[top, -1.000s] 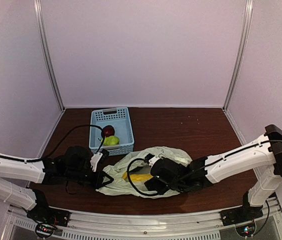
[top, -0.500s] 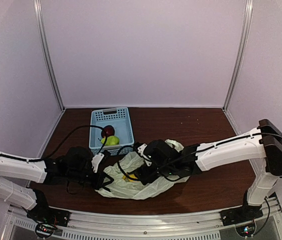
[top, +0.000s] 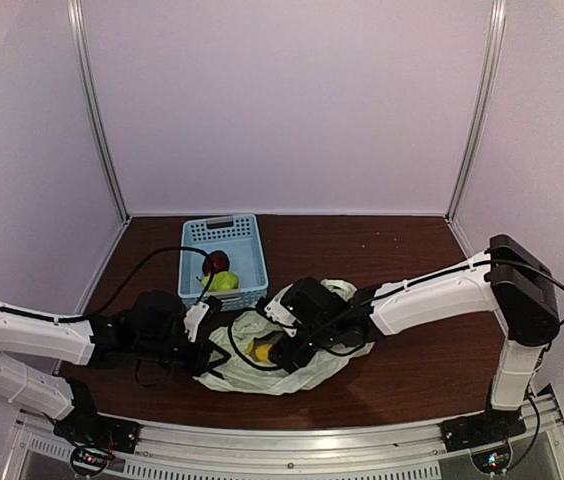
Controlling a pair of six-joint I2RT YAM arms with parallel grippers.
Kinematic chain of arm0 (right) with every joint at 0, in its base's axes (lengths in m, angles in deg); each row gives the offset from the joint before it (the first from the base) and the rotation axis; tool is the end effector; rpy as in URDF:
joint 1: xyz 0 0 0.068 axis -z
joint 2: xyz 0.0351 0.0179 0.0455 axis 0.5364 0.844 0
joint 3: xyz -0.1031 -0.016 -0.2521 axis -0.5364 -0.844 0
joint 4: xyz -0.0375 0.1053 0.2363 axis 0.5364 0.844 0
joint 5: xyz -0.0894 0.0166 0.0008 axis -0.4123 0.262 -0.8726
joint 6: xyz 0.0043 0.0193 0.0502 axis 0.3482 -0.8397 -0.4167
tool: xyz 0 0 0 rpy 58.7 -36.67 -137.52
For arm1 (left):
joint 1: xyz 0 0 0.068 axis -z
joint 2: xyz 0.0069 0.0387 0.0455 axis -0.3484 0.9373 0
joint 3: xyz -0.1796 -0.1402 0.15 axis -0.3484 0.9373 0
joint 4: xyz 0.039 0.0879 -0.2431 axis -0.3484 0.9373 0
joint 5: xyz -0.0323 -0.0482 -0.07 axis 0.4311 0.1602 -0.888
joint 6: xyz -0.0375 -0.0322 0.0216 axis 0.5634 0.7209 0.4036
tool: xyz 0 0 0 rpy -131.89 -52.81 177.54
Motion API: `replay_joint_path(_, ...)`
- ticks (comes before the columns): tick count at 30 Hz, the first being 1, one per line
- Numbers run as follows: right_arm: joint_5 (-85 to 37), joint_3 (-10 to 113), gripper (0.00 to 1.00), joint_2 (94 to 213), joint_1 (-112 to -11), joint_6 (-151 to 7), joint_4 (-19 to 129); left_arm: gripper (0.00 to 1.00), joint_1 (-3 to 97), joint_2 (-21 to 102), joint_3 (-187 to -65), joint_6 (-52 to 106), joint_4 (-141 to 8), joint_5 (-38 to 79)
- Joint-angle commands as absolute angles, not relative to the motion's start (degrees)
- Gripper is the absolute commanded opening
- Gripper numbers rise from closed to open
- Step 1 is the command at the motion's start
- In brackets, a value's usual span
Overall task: Untie the knot of the plastic bag and take out the fruit
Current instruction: Reach into the gripper in the takeout bag, then pick up the fake fruit from the takeout bag.
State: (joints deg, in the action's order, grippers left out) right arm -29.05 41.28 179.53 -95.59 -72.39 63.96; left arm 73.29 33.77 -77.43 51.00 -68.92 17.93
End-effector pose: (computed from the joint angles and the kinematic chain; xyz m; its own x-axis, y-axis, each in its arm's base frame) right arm 0.1738 0.3466 0.1629 -0.4632 -0.6389 -0.6142 -0.8521 0.5116 0.1104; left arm 0.1289 -0.1817 0.1593 -0.8207 0.1396 -0.5540 0.4828 0.6880 -0.5419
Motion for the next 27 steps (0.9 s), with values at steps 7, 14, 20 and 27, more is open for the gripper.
replay_joint_path(7, -26.94, 43.15, 0.72, 182.09, -95.19, -67.89, 63.34, 0.0, 73.39, 34.87, -78.95, 53.22, -71.92, 18.89)
replay_joint_path(14, -25.15, 44.04, 0.5, 182.8, -94.96, -68.09, 64.18, 0.0, 73.39, 35.17, -80.56, 54.49, -70.49, 21.17)
replay_joint_path(20, -24.87, 42.24, 0.49, 178.64, -94.59, -69.09, 64.18, 0.0, 73.3, 35.14, -81.19, 56.88, -68.72, 23.07)
replay_joint_path(27, -25.48, 40.25, 0.48, 171.4, -94.62, -71.57, 64.63, 0.0, 73.25, 35.34, -83.45, 57.72, -67.44, 23.89)
